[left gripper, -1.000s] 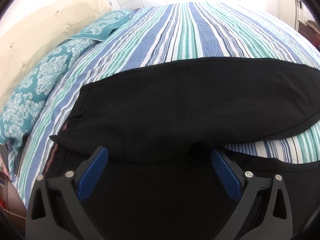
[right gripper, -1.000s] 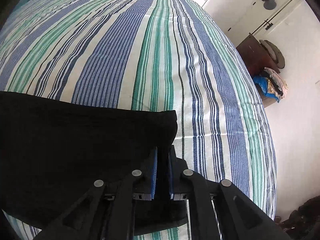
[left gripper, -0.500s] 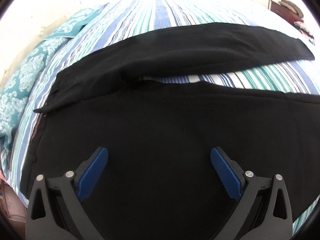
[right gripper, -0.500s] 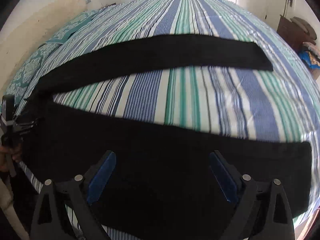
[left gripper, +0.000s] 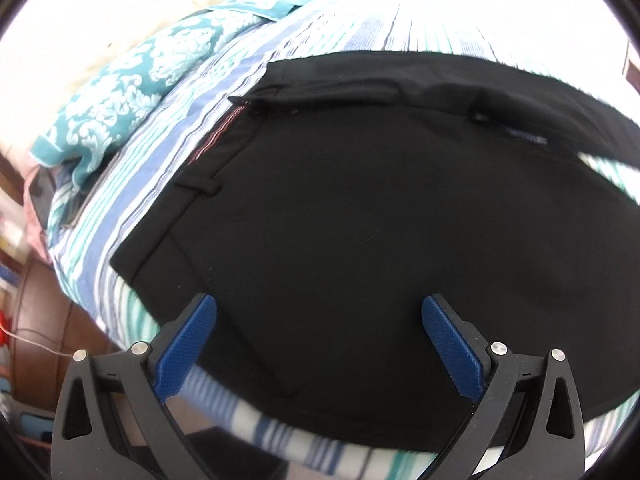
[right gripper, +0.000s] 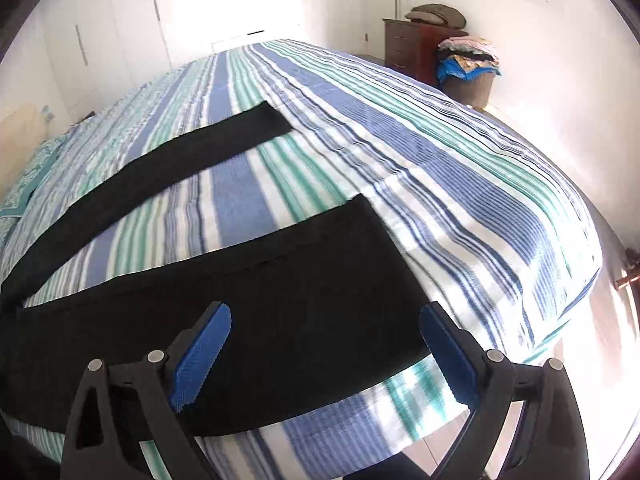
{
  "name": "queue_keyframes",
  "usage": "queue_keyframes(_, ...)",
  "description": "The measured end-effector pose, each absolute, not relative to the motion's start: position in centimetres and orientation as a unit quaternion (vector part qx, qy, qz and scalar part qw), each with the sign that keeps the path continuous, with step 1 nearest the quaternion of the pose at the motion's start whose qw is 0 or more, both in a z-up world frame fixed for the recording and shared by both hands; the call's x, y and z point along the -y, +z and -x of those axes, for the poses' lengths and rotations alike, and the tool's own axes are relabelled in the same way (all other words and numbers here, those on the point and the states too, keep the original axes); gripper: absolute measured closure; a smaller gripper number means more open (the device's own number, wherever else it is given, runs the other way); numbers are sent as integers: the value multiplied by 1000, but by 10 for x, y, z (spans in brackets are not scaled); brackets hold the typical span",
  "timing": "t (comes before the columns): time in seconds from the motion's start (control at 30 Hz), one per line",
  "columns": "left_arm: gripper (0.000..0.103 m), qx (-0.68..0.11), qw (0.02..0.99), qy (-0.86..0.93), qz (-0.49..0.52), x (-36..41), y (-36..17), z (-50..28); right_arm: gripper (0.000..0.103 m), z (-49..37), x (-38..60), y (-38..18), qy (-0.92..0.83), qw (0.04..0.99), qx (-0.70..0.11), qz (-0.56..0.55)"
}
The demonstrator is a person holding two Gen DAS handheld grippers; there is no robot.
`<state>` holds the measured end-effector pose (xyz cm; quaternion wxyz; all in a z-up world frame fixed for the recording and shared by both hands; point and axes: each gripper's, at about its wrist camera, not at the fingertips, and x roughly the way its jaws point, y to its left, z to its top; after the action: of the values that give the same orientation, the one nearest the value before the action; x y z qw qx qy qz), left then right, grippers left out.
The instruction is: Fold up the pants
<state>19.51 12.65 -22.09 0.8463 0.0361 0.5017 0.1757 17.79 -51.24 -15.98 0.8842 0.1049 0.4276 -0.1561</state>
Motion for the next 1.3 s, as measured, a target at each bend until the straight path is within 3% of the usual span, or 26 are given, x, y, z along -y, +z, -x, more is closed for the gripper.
queue_keyframes(0.17, 0, -505, 845, 175, -16, -135, -219, -184, 6, -189, 425, -195, -60, 862, -502, -38)
queue_keyframes(0.2, 0, -507, 844, 176, -7, -138, -218, -182, 1, -190, 417, -205, -67, 857, -511, -26)
queue_keyframes(0.33, 0, -506, 844, 177, -4, -141, -215, -176, 0, -187, 431, -212, -75, 863, -494, -79)
queue_keyframes(0.73, 1, -462, 871, 157, -51, -95, -179, -210, 0, -180, 426, -213, -106, 871, -473, -77)
queue_keyframes(1.03, 1, -466, 874, 128, -55, -74, -183, -218, 0, -175, 423, -215, -105, 882, -454, -69)
queue_keyframes(1.3, 1, -481, 872, 88, 24, -69, -185, -246, 0, -179, 422, -206, -107, 870, -476, -66)
